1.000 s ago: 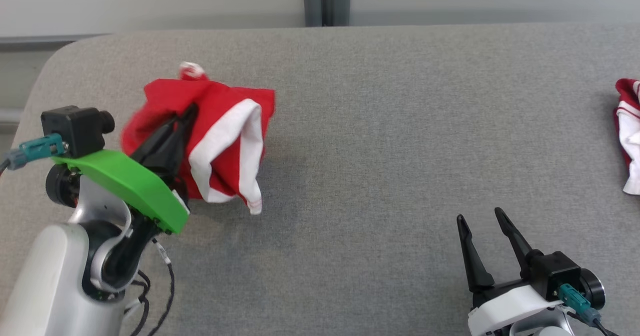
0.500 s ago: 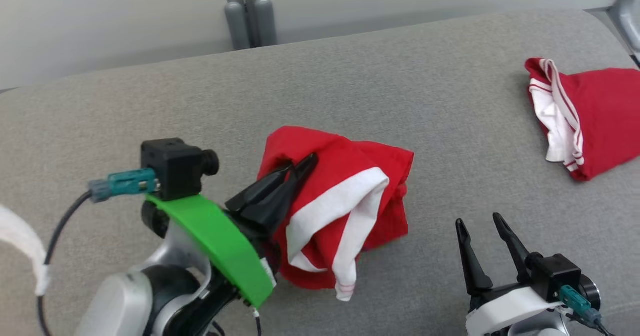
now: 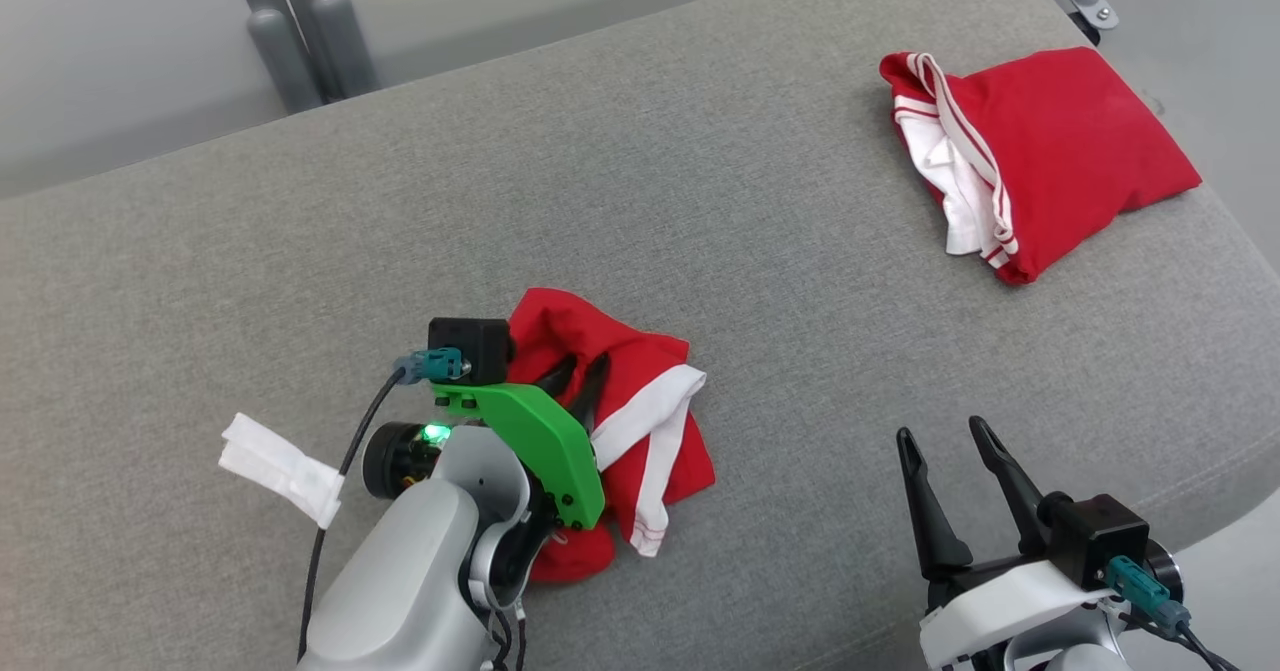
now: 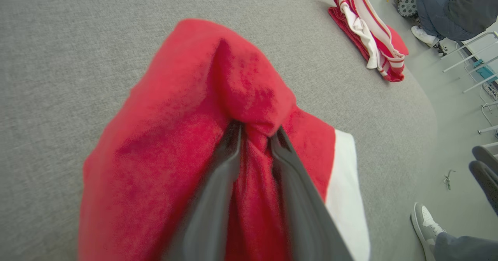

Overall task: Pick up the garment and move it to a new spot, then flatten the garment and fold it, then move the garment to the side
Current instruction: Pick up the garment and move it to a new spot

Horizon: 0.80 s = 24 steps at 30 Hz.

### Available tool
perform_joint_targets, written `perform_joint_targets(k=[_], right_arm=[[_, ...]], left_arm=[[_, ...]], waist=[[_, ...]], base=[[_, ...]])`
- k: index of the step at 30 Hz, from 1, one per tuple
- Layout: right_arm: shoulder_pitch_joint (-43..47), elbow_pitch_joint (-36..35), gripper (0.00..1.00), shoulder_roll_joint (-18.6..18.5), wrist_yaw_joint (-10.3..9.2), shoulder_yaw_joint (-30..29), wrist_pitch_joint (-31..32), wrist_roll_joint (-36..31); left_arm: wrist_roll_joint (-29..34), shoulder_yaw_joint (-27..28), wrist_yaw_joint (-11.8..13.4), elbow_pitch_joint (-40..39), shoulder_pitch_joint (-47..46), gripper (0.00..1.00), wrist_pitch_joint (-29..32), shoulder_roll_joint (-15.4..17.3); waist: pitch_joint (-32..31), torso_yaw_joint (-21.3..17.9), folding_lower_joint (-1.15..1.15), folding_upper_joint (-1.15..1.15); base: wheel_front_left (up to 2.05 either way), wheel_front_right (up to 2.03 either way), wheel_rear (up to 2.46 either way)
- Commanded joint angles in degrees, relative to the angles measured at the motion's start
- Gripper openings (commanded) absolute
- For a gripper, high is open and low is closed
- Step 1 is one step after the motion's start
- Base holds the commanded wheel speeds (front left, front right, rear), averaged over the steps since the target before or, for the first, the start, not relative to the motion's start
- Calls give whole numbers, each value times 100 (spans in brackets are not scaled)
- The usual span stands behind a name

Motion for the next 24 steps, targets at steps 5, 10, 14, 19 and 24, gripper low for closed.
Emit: perform_joint_targets(k=[5,10,14,19,24], right_arm=[[149,47,100,-4,-2,-104,-16,-92],[347,-28,100,-8,-2,-330,-16,-261],[556,-152,100,-10,-2,-592,-16,-430],[777,-375,100,-6,-2,-968,-16,-572],[916,-453,100,-8,-2,-1142,-16,-654]], left_arm=[[19,-142,-91,679,-163,100,-1011,-60],[45,-72,-25,356,407,100,-2247,-69],[167,284,281,-229,1239,100,-2702,107],[1084,1157,769,-1389,2560,100,-2748,291],[2025,1921,680,-1970,3626,100,-2750,208]], waist=[[-95,26,0,-1],[-496,337,0,-1],[-869,628,0,-1],[-1107,1045,0,-1],[-1270,1363,0,-1]], base=[[0,0,0],[0,0,0],[0,0,0],[0,0,0],[0,0,0]])
